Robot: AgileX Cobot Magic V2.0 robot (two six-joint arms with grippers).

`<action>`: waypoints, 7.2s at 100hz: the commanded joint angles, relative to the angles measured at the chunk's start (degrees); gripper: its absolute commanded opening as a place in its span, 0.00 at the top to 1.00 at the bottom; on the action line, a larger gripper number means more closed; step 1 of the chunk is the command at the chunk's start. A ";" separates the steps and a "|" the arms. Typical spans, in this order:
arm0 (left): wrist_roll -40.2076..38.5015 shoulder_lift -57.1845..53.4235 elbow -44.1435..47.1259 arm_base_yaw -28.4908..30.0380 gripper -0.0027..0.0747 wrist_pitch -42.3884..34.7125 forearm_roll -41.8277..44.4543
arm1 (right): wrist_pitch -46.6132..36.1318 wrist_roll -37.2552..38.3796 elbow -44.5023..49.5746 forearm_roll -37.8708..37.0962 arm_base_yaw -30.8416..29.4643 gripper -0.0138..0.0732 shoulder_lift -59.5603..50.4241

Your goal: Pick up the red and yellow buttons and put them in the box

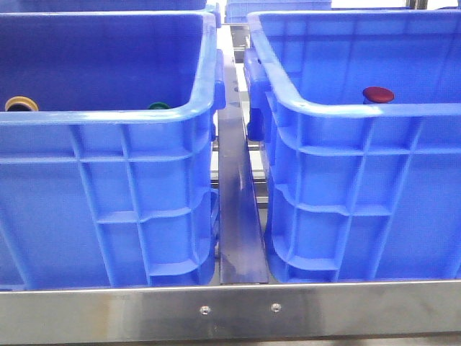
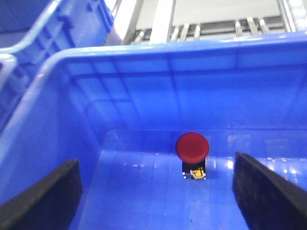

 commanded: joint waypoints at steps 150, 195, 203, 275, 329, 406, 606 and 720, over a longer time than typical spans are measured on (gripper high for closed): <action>-0.46 22.39 -15.55 0.21 0.23 1.34 0.21 | -0.38 -0.87 6.78 -0.12 -0.13 0.92 -23.79; -0.46 45.35 -28.78 0.21 0.23 4.71 0.74 | 1.28 -0.87 6.78 -0.12 -0.13 0.92 -23.79; -0.84 47.09 -28.84 0.21 0.23 4.59 1.62 | 1.28 -0.87 6.78 -0.12 -0.13 0.92 -23.79; -2.33 55.38 -29.41 0.21 0.33 2.40 4.45 | 1.44 -0.87 6.78 -0.12 -0.13 0.92 -23.79; -2.33 47.72 -29.63 -0.27 0.99 4.90 5.22 | 1.65 -0.87 6.78 -0.12 -0.13 0.92 -23.79; -0.39 26.56 -27.75 -40.94 0.99 9.71 5.35 | 1.66 -0.87 6.78 -0.12 -0.13 0.92 -23.74; -0.39 26.68 -27.75 -50.18 0.99 6.15 6.24 | 51.09 3.68 -5.24 34.70 7.91 0.54 6.10; -20.52 15.18 -17.78 -34.76 0.25 8.34 21.02 | 50.28 -2.91 -5.24 34.69 -7.96 0.71 5.93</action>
